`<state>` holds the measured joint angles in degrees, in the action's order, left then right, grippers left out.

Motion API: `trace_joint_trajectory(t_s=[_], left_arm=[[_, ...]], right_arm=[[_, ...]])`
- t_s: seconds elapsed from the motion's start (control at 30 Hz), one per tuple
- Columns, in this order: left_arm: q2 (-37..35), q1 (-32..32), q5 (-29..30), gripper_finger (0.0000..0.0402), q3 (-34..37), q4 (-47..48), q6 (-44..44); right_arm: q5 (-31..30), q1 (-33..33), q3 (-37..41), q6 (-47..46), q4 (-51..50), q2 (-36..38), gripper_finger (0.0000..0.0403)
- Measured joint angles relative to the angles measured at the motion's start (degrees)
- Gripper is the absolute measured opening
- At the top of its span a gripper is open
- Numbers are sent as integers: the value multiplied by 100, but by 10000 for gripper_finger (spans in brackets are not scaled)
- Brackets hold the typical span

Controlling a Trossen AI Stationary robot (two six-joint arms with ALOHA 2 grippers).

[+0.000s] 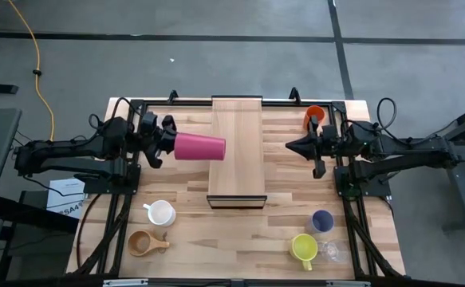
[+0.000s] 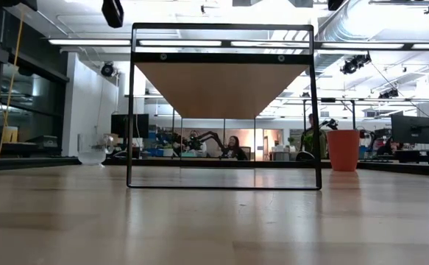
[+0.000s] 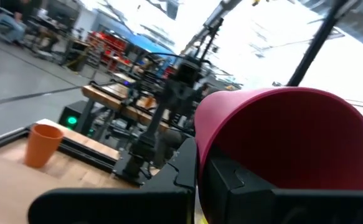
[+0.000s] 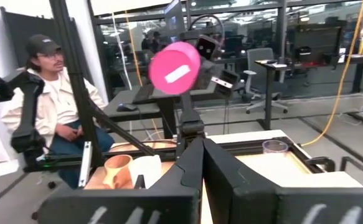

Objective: Stack small to large cups/mugs on shelf
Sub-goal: Put the pink cup on the shelf

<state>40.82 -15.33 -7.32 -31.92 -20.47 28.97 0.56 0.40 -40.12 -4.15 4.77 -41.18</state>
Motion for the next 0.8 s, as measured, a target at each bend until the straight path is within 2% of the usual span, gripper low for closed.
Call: trace_joint_trajectory(t_s=[0.17,0.53,0.67,0.8], left_arm=[[0,-2,245,0,2,203,22],[0,-2,316,0,2,352,157],[194,0,963,0,-335,589,282],[870,-27,2024,0,-1531,2006,334]], right_arm=[[54,0,0,-202,-1,1,0],[78,0,0,-484,11,1,0],[78,0,0,-484,14,1,0],[77,0,2,-484,14,1,0]])
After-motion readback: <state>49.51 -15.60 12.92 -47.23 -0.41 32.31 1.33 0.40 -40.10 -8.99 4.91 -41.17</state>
